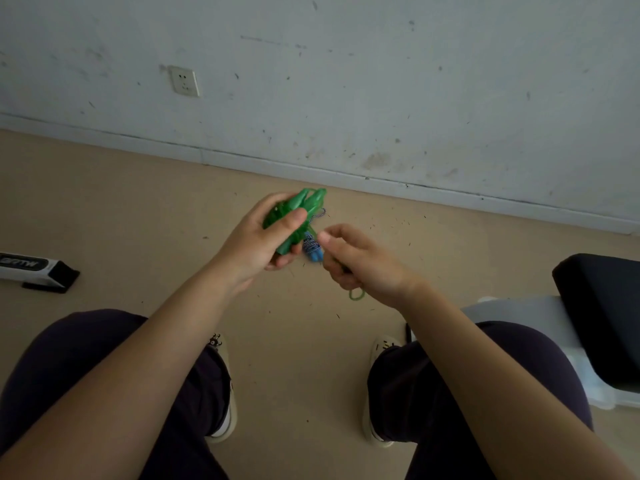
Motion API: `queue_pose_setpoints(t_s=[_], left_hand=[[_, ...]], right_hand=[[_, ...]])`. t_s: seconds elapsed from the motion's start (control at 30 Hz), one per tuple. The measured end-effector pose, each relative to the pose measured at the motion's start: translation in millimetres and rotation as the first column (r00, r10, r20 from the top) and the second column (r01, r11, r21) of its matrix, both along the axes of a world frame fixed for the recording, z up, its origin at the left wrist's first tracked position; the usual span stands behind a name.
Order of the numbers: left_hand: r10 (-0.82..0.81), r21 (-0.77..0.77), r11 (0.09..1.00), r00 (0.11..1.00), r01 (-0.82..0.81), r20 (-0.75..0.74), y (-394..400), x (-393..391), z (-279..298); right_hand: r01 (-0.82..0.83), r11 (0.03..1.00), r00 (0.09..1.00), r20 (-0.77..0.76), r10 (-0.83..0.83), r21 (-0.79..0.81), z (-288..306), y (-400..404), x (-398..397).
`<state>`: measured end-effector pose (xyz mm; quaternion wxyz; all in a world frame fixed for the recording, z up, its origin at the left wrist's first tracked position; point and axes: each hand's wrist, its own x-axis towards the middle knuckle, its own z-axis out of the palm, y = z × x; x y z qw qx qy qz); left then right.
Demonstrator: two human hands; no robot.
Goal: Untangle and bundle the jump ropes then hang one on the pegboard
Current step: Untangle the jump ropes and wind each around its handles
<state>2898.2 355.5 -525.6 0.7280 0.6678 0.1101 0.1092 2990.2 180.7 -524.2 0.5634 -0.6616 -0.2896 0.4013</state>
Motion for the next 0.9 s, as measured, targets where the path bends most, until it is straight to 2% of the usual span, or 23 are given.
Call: queue_pose_setpoints(t_s=[0.2,0.27,0.33,0.4,0.43,0.5,0.57,0.63,0.73,0.9], left_hand=[[0.122,-0.063,0.99,0.991,-0.125,-0.054,12.3,-2.6,8.6],[0.172,0.012,0.985,0.982,-0.172,-0.082,16.4,-2.3,7.1],[0.235,0.115,0.969,0.963,-0.221,-0.13,14.3,-0.6,1.6],[0.247,0.174,0.96,0.955,-0.218,-0.163,9.7,1.1,-4.4],[0.219,0.191,0.964,0.961,-0.186,-0.171,6.8,1.8,-6.3],[0.125,0.217,0.973,0.975,-0.084,-0.186,0.4,2.3,-8.5],[0.052,0.223,0.975,0.978,-0.005,-0.202,-6.4,2.3,-10.4],[0.026,0.22,0.975,0.976,0.022,-0.215,-10.6,2.0,-12.6],[0.01,0.213,0.976,0.975,0.038,-0.222,-13.2,2.1,-13.1],[0.017,0.182,0.983,0.982,0.017,-0.188,-13.7,1.2,-14.2]], right_hand=[[0.085,0.985,0.955,0.295,-0.038,-0.15,1.7,-1.4,-0.2],[0.108,0.989,0.912,0.407,-0.058,-0.101,8.4,-1.8,-2.4],[0.117,0.993,0.816,0.572,-0.075,-0.036,15.5,-2.1,-4.6],[0.119,0.991,0.738,0.663,-0.126,0.056,22.6,-3.6,-7.8],[0.13,0.984,0.74,0.648,-0.178,0.122,25.3,-4.6,-8.0],[0.191,0.952,0.844,0.454,-0.284,0.239,30.5,-5.6,-6.5],[0.227,0.926,0.934,0.202,-0.295,0.301,31.5,-3.8,-4.5],[0.24,0.913,0.958,0.071,-0.278,0.33,30.3,-1.1,-4.0],[0.274,0.912,0.953,0.044,-0.301,0.307,28.6,0.3,-3.2],[0.274,0.944,0.936,0.174,-0.306,0.186,24.5,-0.4,0.5]])
